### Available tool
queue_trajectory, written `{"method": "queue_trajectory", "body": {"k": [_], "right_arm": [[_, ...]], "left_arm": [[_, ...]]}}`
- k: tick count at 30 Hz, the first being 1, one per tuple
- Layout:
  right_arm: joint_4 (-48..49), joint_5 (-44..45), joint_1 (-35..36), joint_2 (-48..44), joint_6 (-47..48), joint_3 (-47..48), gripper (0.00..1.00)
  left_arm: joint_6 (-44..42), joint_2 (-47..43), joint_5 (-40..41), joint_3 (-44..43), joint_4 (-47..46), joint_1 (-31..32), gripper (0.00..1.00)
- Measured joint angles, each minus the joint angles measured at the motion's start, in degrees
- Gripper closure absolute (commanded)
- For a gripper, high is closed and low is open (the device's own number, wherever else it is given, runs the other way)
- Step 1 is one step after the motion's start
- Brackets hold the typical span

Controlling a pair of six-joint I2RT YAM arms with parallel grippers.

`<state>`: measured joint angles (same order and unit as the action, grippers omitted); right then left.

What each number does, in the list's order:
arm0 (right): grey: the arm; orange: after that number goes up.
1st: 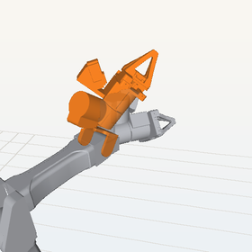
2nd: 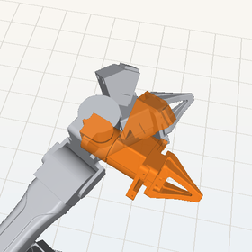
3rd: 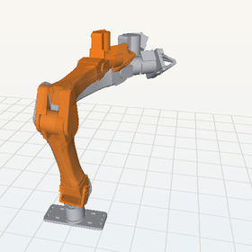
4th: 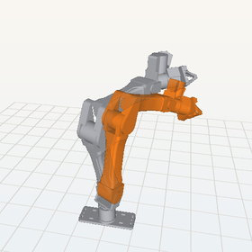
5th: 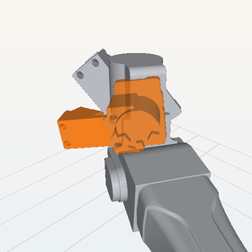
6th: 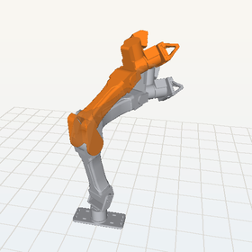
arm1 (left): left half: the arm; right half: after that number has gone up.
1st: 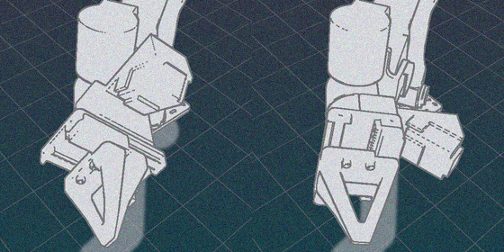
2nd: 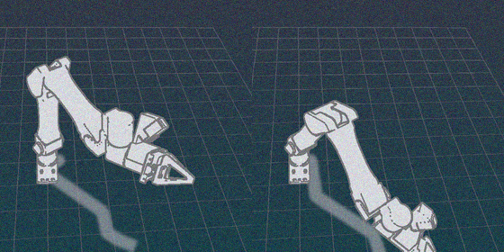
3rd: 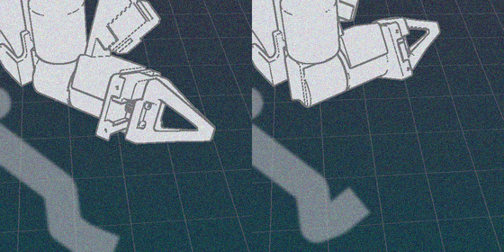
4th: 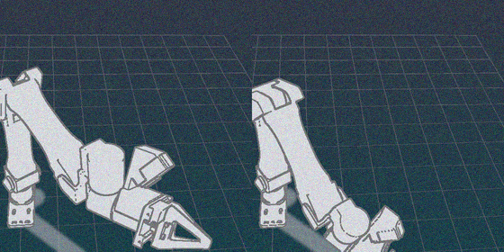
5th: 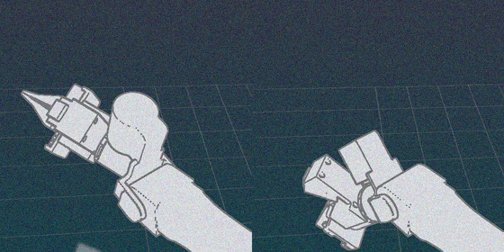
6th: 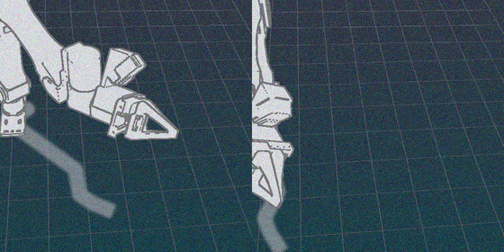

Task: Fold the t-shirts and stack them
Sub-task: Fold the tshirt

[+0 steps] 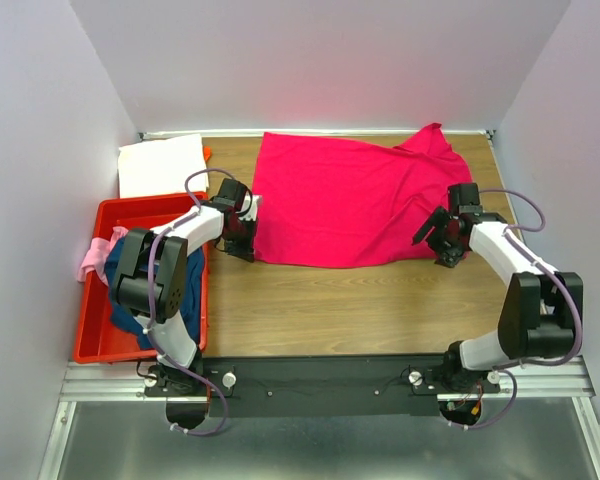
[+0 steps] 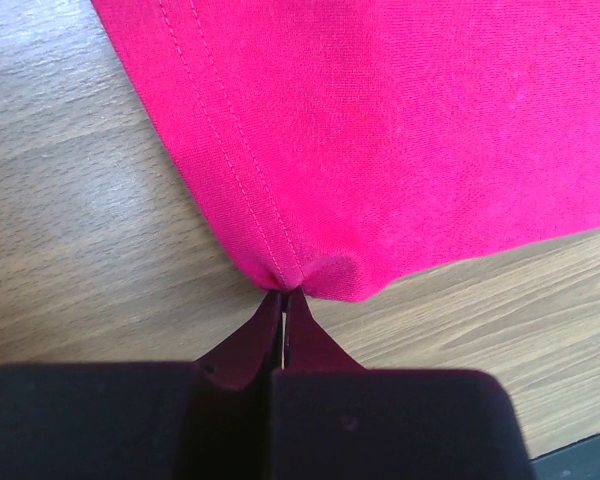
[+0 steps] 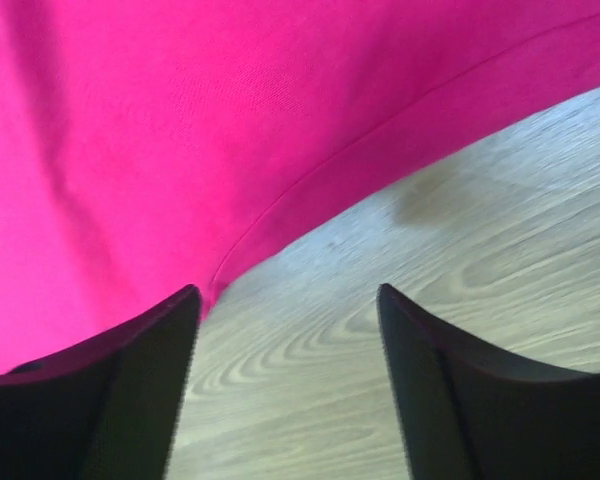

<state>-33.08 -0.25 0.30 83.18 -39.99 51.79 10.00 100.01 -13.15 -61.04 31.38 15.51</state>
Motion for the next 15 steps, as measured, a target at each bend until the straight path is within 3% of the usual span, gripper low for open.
{"method": "queue_trajectory", "body": {"k": [11, 14, 15], "right_arm": [[0.37, 5.75, 0.0, 10.03, 0.07, 2.01, 0.42], [0.94, 6.86, 0.0, 11.17, 0.42, 3.04, 0.64], [1.07, 7.26, 0.0, 11.54, 0.92, 3.37, 0.79]], "left_arm": [[-0.15, 0.07, -0.13, -0.02, 0.0, 0.0, 1.0], [-0.13, 0.07, -0.11, -0.13, 0.09, 0.0, 1.0], [-0.15, 0.07, -0.11, -0.22, 0.13, 0.0, 1.0]]}}
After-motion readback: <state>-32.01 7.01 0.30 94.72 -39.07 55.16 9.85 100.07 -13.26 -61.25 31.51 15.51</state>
